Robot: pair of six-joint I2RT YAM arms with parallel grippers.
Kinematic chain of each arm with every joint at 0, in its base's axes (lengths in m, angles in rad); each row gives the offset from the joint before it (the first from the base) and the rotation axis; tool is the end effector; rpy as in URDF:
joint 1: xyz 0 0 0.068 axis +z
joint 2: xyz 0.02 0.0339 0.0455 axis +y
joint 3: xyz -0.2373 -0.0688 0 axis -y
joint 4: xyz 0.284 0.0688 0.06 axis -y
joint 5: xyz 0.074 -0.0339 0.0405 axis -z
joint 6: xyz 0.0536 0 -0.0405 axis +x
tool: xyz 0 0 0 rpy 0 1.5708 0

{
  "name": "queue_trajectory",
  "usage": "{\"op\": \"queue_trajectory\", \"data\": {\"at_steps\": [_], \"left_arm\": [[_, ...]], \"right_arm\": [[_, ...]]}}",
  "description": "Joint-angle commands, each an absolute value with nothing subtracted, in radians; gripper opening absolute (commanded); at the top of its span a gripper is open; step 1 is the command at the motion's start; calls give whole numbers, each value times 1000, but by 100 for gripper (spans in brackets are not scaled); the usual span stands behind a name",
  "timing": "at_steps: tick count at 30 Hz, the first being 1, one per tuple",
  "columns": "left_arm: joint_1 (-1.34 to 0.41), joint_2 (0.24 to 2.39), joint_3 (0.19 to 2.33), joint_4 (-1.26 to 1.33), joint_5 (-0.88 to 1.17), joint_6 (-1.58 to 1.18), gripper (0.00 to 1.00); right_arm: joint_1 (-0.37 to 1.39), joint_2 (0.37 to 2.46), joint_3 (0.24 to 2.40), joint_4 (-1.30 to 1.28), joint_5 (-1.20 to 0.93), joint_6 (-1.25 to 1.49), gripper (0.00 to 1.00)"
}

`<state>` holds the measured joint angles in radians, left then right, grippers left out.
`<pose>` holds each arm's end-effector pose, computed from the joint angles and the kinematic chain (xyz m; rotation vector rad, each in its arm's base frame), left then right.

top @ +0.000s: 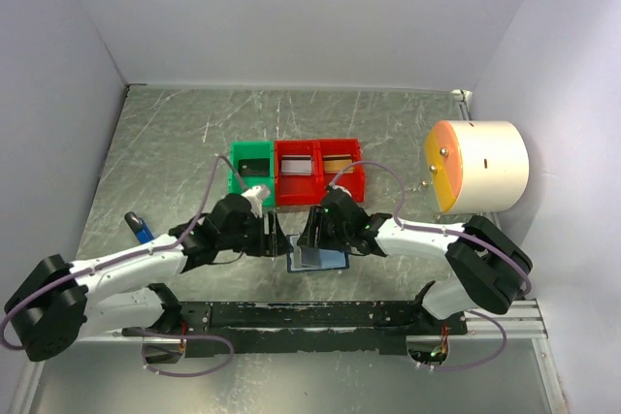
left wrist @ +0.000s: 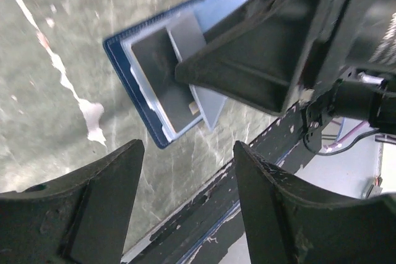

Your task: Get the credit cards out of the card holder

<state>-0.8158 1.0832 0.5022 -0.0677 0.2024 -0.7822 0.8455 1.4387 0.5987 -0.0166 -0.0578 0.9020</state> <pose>0.1840 -0.2113 0.1410 0.1636 2.4313 -1.0388 0.2010 0.2314 0.0810 0.0456 2.6127 0.7960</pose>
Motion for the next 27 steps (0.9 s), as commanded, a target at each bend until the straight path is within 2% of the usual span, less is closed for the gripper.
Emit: {"op": "queue_trajectory", "data": {"at_steps": [1, 14, 24, 27], "left_arm": [[-905, 1130, 464, 86, 92, -889, 71], [-1001, 1331, 441, 331, 70, -984, 64], [-1030, 1437, 474, 400, 42, -1015, 46], [-1032, 1453, 484, 410, 49, -1018, 38]], "right_arm": [[838, 1463, 578, -43, -49, 906, 46], [839, 1451, 563, -51, -55, 918, 47], [839, 1451, 554, -53, -55, 908, 47], [838, 1449, 552, -55, -53, 908, 47]]}}
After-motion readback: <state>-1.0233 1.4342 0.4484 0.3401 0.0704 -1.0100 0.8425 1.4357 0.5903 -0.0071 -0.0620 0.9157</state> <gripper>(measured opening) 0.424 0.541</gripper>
